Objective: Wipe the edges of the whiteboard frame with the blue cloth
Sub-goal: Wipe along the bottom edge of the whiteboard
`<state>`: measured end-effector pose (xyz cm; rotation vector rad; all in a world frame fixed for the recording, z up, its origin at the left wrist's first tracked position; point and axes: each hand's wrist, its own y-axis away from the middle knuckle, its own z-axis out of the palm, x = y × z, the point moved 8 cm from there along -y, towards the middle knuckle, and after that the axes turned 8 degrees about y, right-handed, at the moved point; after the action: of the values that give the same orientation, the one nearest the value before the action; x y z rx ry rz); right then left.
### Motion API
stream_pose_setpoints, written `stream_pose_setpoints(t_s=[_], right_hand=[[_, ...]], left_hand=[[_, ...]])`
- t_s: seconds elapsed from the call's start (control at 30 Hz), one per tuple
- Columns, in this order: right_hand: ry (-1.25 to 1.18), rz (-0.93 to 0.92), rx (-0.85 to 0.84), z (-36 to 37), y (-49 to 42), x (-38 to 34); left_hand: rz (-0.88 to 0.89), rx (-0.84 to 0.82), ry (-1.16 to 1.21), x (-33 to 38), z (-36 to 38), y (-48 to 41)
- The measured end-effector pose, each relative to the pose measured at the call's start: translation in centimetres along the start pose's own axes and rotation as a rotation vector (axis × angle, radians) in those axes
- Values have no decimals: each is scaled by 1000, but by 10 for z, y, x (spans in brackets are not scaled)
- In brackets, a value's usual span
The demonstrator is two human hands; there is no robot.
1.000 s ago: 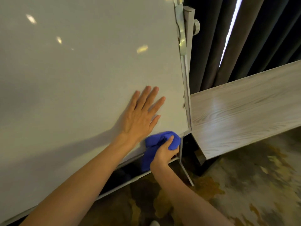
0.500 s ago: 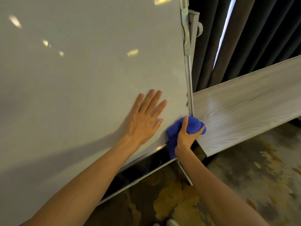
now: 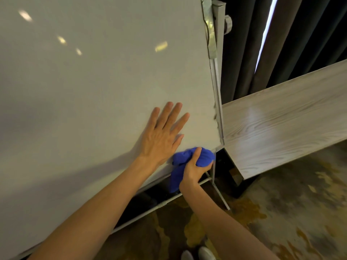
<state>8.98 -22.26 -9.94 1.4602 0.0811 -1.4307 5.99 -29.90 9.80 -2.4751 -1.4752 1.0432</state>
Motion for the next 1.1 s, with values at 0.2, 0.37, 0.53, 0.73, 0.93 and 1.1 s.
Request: stream_pose_setpoints(t_s=[0.2,0.37,0.53,0.73,0.93,1.1], right_hand=[[115,2,-17,-14,-37,-38],[87,-73,-23,-12,-29,-34],[68,-69,-48,-6,-6,-5],[86,107,-187,6,31,43],[-3,-17,-124,3,17,23],[37,-14,-97,14,42,47]], left_hand=[[32,-3,13,-3,0,0],[27,14,15,-8,4,16],[-11,-8,0,-21,7,42],[-4,-5,1,-32,7,65],[-24,4,25,-50,9,92],[-57,28,36,-69,13,121]])
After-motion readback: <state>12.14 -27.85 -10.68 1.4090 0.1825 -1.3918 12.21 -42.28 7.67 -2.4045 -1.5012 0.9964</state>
